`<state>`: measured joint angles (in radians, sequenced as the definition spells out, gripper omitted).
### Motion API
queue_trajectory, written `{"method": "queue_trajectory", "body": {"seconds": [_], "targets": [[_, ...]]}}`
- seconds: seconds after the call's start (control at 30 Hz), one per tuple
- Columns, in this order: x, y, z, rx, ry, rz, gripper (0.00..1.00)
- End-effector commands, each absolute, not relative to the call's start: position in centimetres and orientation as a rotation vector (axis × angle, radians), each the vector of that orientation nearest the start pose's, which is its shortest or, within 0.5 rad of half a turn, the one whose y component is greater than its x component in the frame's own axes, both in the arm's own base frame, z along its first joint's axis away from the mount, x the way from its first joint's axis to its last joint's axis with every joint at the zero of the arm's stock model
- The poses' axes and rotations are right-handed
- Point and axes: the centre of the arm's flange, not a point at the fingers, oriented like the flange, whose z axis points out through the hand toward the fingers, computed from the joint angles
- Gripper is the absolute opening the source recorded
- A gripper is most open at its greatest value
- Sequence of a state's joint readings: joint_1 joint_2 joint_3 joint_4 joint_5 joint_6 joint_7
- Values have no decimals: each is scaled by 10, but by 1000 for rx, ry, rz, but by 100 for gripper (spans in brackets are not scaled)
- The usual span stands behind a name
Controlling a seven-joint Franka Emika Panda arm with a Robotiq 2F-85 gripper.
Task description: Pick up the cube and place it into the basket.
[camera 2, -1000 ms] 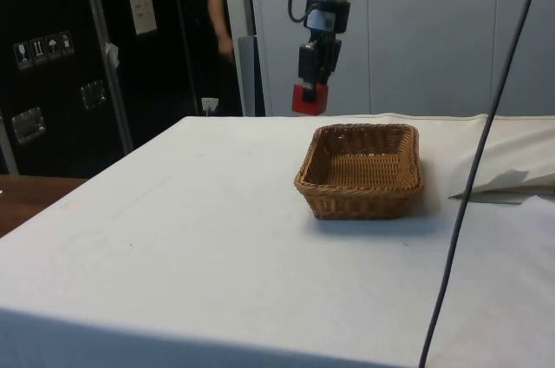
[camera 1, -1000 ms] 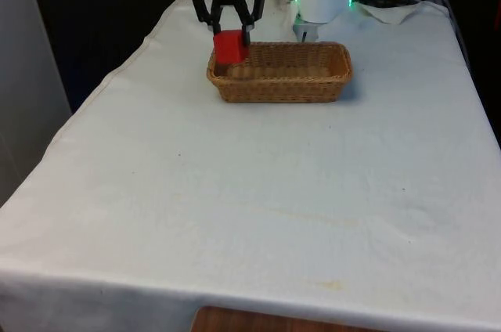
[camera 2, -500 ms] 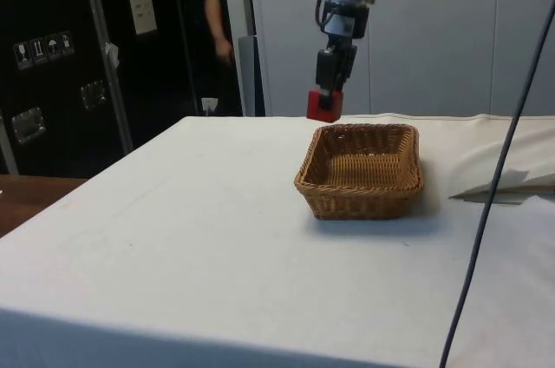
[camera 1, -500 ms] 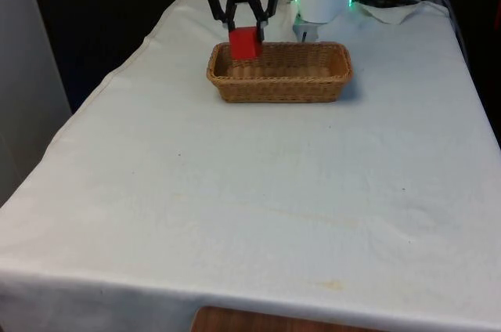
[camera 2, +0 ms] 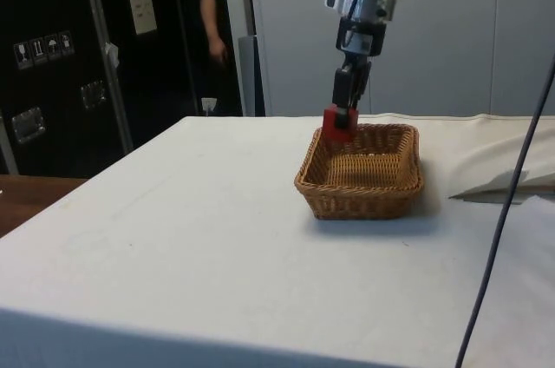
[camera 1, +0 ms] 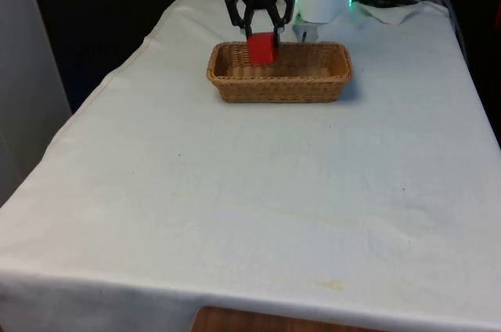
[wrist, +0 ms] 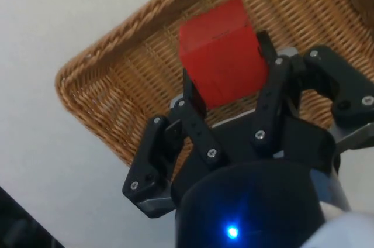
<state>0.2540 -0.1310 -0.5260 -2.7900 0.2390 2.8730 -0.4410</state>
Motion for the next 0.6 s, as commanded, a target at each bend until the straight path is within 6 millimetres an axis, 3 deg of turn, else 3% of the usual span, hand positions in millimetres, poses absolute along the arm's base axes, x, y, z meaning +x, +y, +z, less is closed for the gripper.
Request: {"method": "queue_trajectory", "body": {"seconds": [0.0, 0.57], "targets": [[380, -111, 254, -3066, 90, -348, 3], [372, -100, 227, -3099, 2, -237, 3]]}}
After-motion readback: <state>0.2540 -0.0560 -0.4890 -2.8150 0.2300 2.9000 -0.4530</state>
